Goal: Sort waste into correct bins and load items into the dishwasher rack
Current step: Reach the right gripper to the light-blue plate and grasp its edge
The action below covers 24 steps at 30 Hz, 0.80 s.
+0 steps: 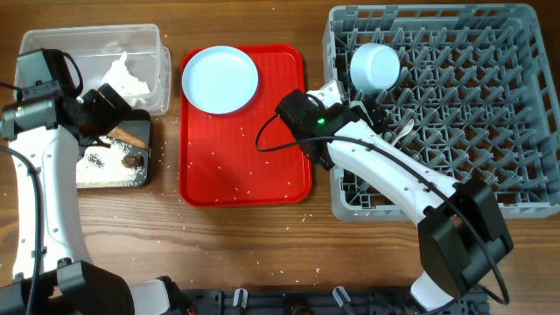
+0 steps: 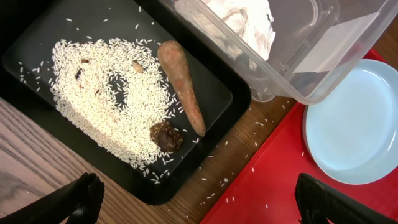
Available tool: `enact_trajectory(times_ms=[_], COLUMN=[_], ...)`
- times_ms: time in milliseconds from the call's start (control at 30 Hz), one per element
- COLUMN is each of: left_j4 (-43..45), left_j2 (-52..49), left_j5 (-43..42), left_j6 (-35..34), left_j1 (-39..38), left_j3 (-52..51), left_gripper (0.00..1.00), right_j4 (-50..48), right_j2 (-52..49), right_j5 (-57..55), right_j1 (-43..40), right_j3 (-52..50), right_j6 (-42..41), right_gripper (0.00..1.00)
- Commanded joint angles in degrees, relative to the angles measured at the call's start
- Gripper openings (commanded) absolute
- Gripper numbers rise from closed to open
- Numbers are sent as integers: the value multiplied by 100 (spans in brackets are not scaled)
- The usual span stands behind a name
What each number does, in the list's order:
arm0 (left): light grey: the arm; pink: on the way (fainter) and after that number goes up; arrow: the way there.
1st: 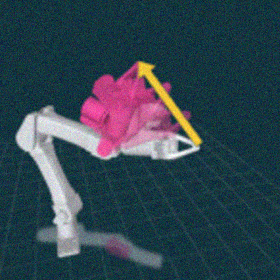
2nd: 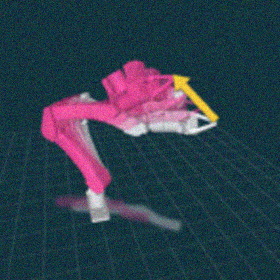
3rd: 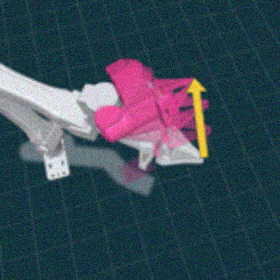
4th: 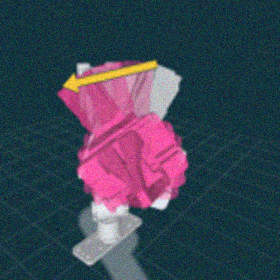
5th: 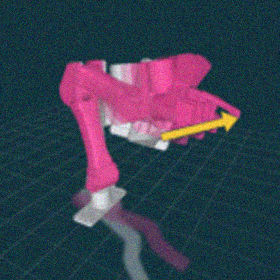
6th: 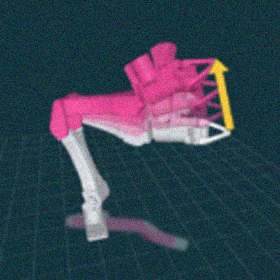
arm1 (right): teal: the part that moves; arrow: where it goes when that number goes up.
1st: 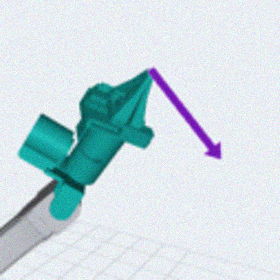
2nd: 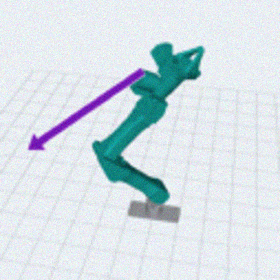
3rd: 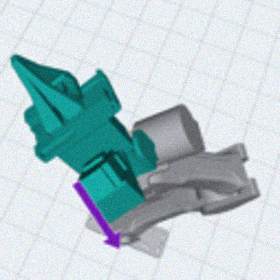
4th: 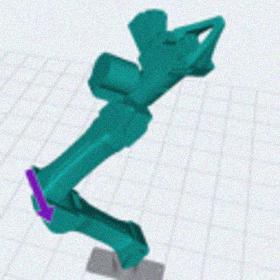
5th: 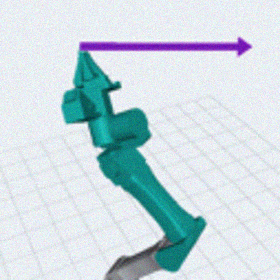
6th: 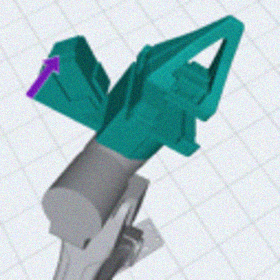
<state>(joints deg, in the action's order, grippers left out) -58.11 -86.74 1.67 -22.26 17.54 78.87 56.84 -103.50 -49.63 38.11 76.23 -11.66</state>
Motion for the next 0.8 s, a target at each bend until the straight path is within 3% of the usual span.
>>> enact_trajectory(times_ms=[0, 133, 267, 300, 400, 533, 767], left_j4=[0, 0, 0, 0, 0, 0, 0], left_j2=[-37, -37, -37, -37, -37, -37, -37], left_j5=[35, 35, 35, 35, 35, 35, 35], left_j6=[-72, -72, -72, -72, -72, -72, -72], left_j1=[26, 26, 26, 26, 26, 26, 26], left_j3=[63, 63, 63, 63, 63, 63, 63], left_gripper=[100, 100, 100, 100, 100, 100, 100], right_j4=[20, -358, -2205, -2708, -4037, -4999, -4999], right_j2=[531, 896, 859, 774, 144, -1045, -2271], right_j5=[227, 2199, 5322, 5657, 5383, 4522, 4452], right_j1=[-4, -11, -26, -26, -24, -24, -24], right_j3=[396, 1115, 1143, 1093, 1038, 1040, 1078], right_j6=[-31, -7, 236, 140, -927, -2135, -3248], right_gripper=[100, 100, 100, 93, 82, 80, 69])
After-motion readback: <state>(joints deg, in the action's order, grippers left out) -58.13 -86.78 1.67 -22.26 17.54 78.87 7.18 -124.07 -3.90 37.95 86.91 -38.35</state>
